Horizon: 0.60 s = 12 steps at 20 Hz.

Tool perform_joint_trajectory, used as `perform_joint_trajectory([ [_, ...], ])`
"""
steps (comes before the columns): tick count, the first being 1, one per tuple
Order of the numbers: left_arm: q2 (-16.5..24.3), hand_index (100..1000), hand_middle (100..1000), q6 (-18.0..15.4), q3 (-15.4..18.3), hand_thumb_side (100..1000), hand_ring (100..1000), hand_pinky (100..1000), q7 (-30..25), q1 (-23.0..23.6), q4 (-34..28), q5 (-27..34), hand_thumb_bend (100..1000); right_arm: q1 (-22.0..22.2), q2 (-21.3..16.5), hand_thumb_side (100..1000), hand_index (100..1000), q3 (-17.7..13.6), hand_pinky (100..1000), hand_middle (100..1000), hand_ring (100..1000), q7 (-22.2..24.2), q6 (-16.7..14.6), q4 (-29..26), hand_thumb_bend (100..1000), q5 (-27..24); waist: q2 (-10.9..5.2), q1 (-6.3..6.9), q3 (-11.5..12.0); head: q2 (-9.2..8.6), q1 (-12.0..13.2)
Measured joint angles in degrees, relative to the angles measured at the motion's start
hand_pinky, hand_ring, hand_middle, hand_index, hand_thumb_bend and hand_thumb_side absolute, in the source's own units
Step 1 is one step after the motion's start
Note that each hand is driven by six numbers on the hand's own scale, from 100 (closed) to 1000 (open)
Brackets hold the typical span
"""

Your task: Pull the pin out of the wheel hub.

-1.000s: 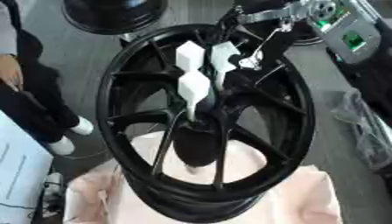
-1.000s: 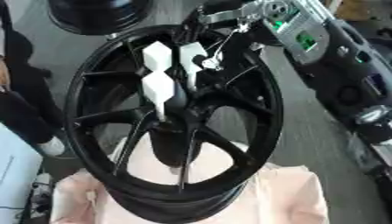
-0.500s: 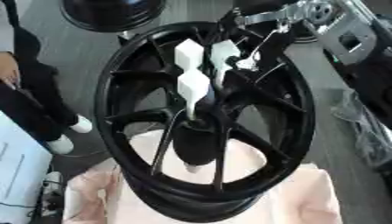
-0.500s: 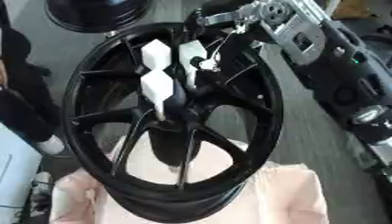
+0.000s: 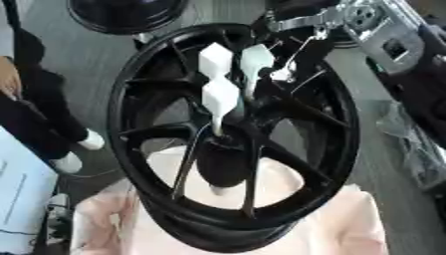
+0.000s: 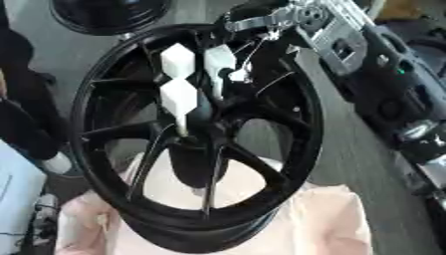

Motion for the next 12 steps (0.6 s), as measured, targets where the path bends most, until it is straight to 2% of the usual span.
perform_joint_trajectory([
  [12, -0.2, 677, 617, 0.1, 0.0, 818, 750, 547, -0.1, 0.0, 0.0, -0.2, 200, 0.2, 0.0, 401, 882, -0.4, 844, 738, 791, -0.1, -0.1, 0.8, 127, 0.5, 0.57, 0.29, 0.1, 0.00, -0.8],
])
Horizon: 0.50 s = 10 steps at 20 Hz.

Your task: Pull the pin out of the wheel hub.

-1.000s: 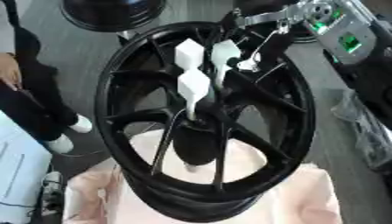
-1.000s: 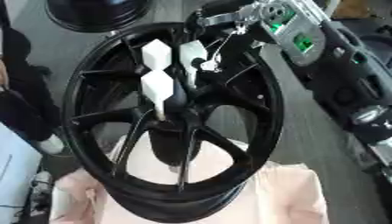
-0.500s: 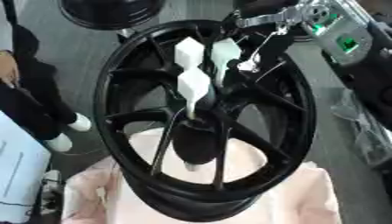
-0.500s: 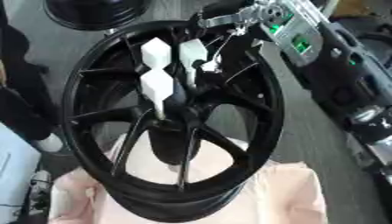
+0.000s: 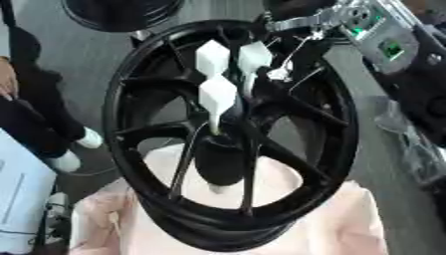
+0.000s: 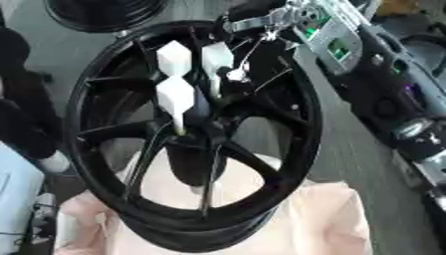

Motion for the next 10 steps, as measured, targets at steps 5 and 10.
perform_joint_trajectory([
  [5, -0.3, 676, 616, 0.1, 0.0, 820, 749, 547, 0.1, 0.0, 0.0, 0.0, 199, 0.0, 0.0, 396, 857, -0.2, 828, 700, 762, 0.1, 0.1, 0.0, 121, 0.0, 0.21, 0.00, 0.1, 0.00, -0.2],
  [10, -0.3, 675, 615, 0.1, 0.0, 823, 748, 546, 0.1, 0.0, 0.0, 0.0, 196, 0.1, 0.1, 383, 832, -0.4, 811, 659, 721, 0.1, 0.1, 0.3, 100, 0.0, 0.29, 0.00, 0.2, 0.00, -0.4],
])
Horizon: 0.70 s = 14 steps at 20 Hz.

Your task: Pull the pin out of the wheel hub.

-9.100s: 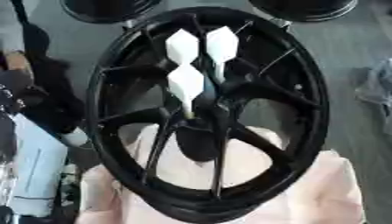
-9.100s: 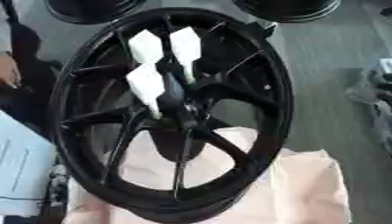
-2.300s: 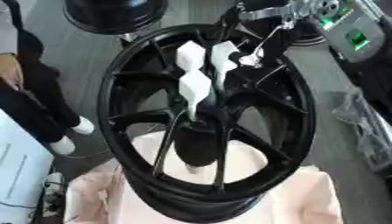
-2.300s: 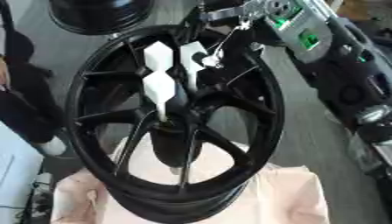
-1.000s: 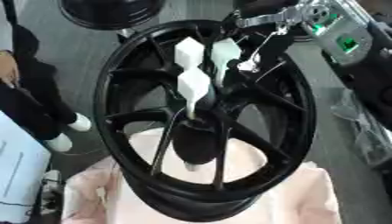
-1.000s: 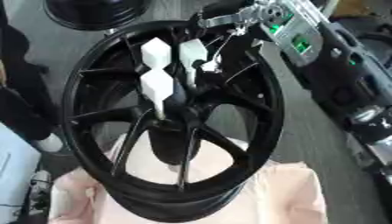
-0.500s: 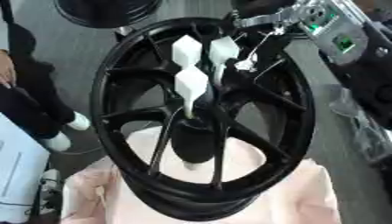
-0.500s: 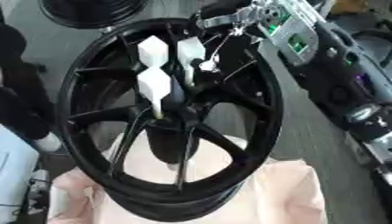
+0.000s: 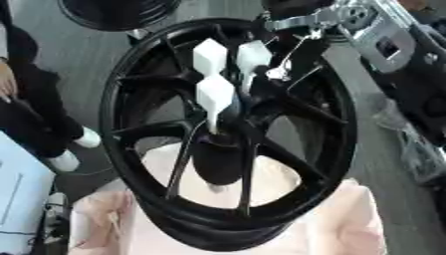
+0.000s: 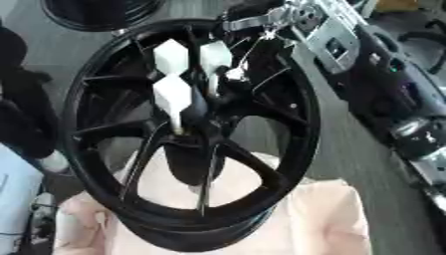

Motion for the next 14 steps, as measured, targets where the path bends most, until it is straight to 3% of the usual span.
perform_joint_trajectory([
  [5, 0.0, 675, 615, 0.1, 0.0, 825, 748, 546, 0.1, 0.0, 0.0, 0.0, 194, 0.0, 0.3, 372, 779, -0.6, 787, 592, 678, 0.3, 0.3, 0.0, 100, -0.8, 0.24, 0.00, 0.0, 0.00, -0.2],
  [7, 0.0, 675, 615, 0.1, 0.0, 827, 748, 547, 0.1, 0.0, 0.0, 0.0, 191, 0.0, 0.3, 341, 721, -0.7, 773, 521, 668, 0.6, 0.6, 0.0, 100, -1.3, 0.28, 0.02, 0.0, 0.00, -0.2],
  [14, 0.0, 674, 615, 0.2, 0.0, 830, 747, 547, 0.2, -0.1, 0.0, 0.0, 188, 0.0, 0.3, 224, 566, -1.3, 732, 401, 610, 1.5, 1.6, -0.1, 100, -2.3, 0.31, 0.03, 0.2, 0.00, -0.7],
])
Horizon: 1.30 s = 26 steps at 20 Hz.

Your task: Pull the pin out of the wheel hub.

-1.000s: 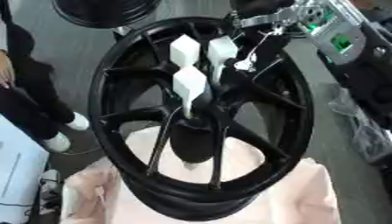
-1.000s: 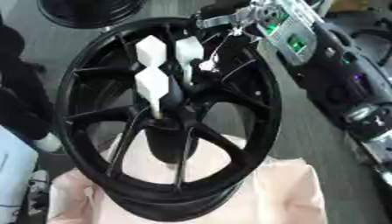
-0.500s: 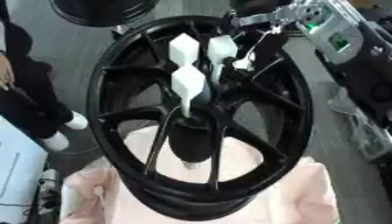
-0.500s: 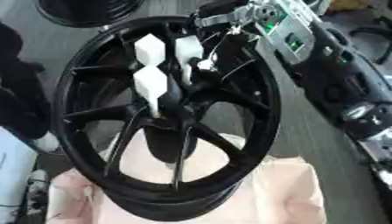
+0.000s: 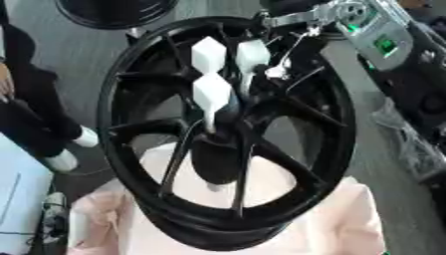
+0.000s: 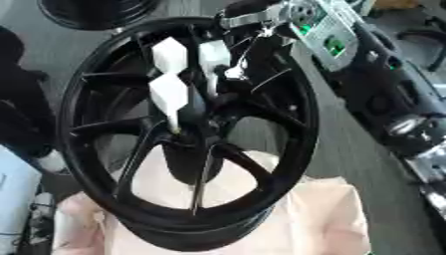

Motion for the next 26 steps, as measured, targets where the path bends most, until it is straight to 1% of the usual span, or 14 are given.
perform_joint_trajectory([
  [3, 0.0, 674, 615, 0.0, 0.0, 830, 747, 547, 0.0, 0.0, 0.0, 0.0, 188, 0.0, 0.0, 185, 517, -0.3, 713, 356, 581, 0.3, 0.7, -0.1, 100, -0.3, 0.00, 0.00, 0.0, 0.00, 0.0],
  [7, 0.0, 674, 614, 0.0, 0.0, 829, 747, 547, 0.0, 0.0, 0.0, 0.0, 187, 0.0, 0.0, 100, 480, -0.7, 697, 323, 558, 0.5, 1.6, -0.1, 100, -0.7, -0.04, 0.00, 0.0, 0.00, -0.1],
  [12, 0.0, 674, 613, 0.1, 0.0, 829, 747, 547, 0.1, 0.0, 0.3, 0.0, 187, -0.1, 0.0, 100, 445, -1.2, 679, 291, 535, 0.5, 3.1, -0.3, 100, -1.5, -0.17, 0.01, -0.1, 0.00, -0.3],
  [19, 0.0, 675, 613, 0.1, 0.0, 829, 746, 548, 0.1, 0.1, 0.3, 0.0, 189, -0.7, -0.7, 100, 440, -2.2, 673, 283, 529, 0.0, 5.5, -1.4, 100, -3.2, -0.45, 0.00, -0.2, 0.00, -0.4],
  [22, 0.0, 675, 613, 0.1, 0.0, 828, 746, 548, 0.2, 0.1, 0.3, 0.0, 189, -1.1, -1.6, 100, 439, -3.5, 670, 279, 524, -0.9, 6.8, -2.0, 100, -4.8, -0.69, -0.01, -0.4, 0.00, -0.1],
  [26, 0.0, 675, 613, 0.1, 0.0, 827, 746, 548, 0.2, 0.1, 0.3, 0.0, 190, -1.4, -3.7, 100, 436, -5.9, 667, 274, 517, -3.0, 9.3, -3.7, 100, -8.3, -0.99, -0.01, -0.8, 0.00, 0.4],
])
